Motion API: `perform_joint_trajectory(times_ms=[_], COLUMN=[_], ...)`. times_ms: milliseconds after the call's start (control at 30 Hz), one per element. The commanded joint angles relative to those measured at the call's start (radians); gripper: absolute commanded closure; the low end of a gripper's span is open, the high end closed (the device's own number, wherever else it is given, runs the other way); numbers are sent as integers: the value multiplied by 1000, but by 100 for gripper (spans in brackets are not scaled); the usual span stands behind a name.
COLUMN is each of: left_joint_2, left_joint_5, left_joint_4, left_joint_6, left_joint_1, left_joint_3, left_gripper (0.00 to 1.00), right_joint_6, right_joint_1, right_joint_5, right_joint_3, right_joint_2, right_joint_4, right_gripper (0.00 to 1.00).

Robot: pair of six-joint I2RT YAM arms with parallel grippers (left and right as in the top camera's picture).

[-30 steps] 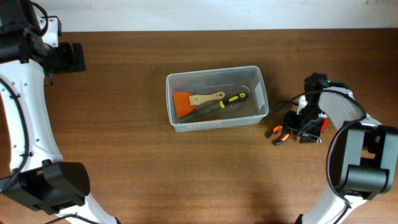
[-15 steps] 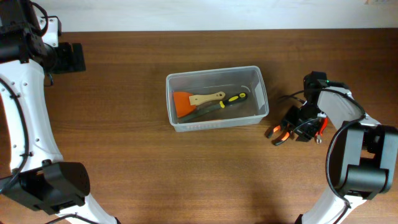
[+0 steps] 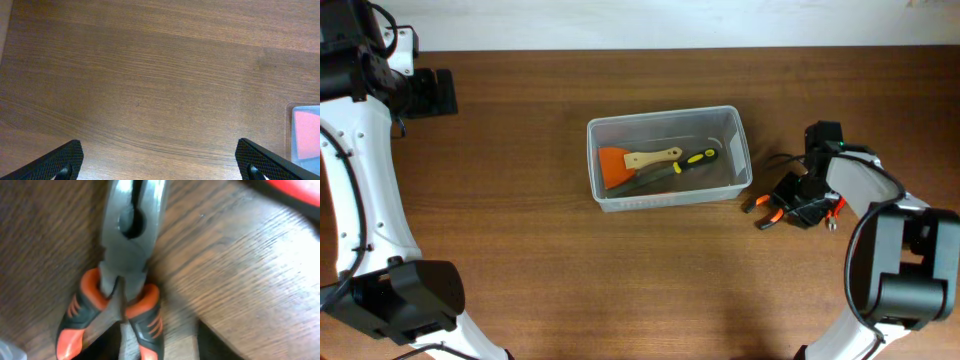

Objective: Pack container
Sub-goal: 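Grasp the orange-black needle-nose pliers with the right gripper, then carry the pliers into the container with the right gripper, release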

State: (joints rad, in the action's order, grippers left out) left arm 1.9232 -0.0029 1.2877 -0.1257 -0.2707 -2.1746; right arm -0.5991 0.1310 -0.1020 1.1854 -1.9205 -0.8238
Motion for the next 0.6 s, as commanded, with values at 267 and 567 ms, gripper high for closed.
perform_joint_trajectory(times_ms=[267, 567], left_joint_2=[3, 3], left_joint_5=[15, 15], left_joint_4=[1, 1], left_joint_6=[13, 13], left_joint_1=[-3, -3], left_joint_3=[2, 2], left_gripper=[1, 1], right_joint_6=[43, 97], right_joint_1=[41, 174], right_joint_5=[99, 167], right_joint_3=[-65, 0], right_joint_2=[-61, 84], right_joint_4=[27, -52], right_gripper=[96, 96])
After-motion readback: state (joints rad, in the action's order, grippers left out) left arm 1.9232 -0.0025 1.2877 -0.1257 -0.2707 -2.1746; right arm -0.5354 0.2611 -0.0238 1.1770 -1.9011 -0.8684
